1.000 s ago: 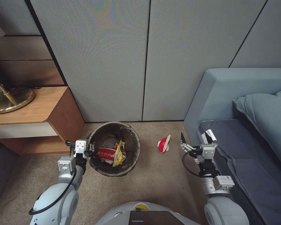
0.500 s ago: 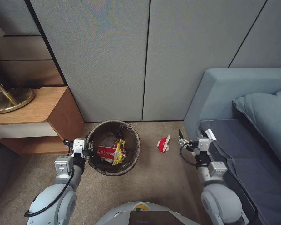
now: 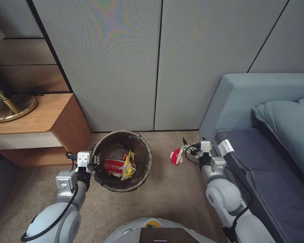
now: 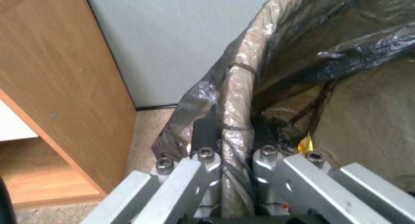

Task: Pick up the trash bin, then pick up the garbage from the floor and place it into the trash bin.

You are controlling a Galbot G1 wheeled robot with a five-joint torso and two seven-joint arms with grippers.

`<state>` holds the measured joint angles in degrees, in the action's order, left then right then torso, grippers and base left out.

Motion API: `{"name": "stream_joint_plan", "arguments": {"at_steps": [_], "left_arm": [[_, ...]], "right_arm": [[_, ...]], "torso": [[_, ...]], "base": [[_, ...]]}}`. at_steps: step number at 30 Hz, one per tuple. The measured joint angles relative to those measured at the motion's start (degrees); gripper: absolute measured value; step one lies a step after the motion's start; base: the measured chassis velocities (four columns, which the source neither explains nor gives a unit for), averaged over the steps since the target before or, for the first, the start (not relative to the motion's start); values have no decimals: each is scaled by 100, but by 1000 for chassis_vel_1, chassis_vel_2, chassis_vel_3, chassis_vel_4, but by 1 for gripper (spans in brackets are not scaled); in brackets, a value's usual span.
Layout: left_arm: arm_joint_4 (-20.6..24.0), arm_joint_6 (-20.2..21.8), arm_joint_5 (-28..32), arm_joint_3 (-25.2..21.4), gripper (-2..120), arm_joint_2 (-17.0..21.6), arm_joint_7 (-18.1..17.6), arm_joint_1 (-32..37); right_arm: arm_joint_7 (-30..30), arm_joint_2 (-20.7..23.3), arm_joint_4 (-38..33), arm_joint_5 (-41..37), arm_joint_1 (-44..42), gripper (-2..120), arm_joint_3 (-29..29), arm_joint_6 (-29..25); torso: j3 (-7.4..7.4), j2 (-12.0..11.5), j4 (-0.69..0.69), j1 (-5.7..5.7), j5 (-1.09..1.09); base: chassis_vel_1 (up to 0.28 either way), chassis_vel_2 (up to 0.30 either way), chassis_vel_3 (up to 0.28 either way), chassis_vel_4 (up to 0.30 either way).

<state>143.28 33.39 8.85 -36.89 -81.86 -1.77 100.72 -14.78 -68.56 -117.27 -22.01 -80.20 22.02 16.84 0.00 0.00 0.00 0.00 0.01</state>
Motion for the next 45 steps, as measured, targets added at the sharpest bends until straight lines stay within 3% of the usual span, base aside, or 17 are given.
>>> {"name": "stream_joint_plan", "arguments": {"at_steps": [7,14,45], "left_arm": [[3,10,-47,-1,2,22,-4,122],[4,34,-47,-1,2,32,-7,152],[2,51,-52,1,2,-35,-2,226]], "right_arm": [[-82,84,549,-390,456,100,-408,106],[-556,47,1122,-1015,1029,100,-862,411],[-992,-347,3243,-1119,2078,100,-1347,485]], "torso": [[0,0,0,0,-1],[0,0,1,0,-1],[0,0,-1,0,-1]], "base": [[0,0,0,0],[0,0,0,0],[0,0,0,0]]}}
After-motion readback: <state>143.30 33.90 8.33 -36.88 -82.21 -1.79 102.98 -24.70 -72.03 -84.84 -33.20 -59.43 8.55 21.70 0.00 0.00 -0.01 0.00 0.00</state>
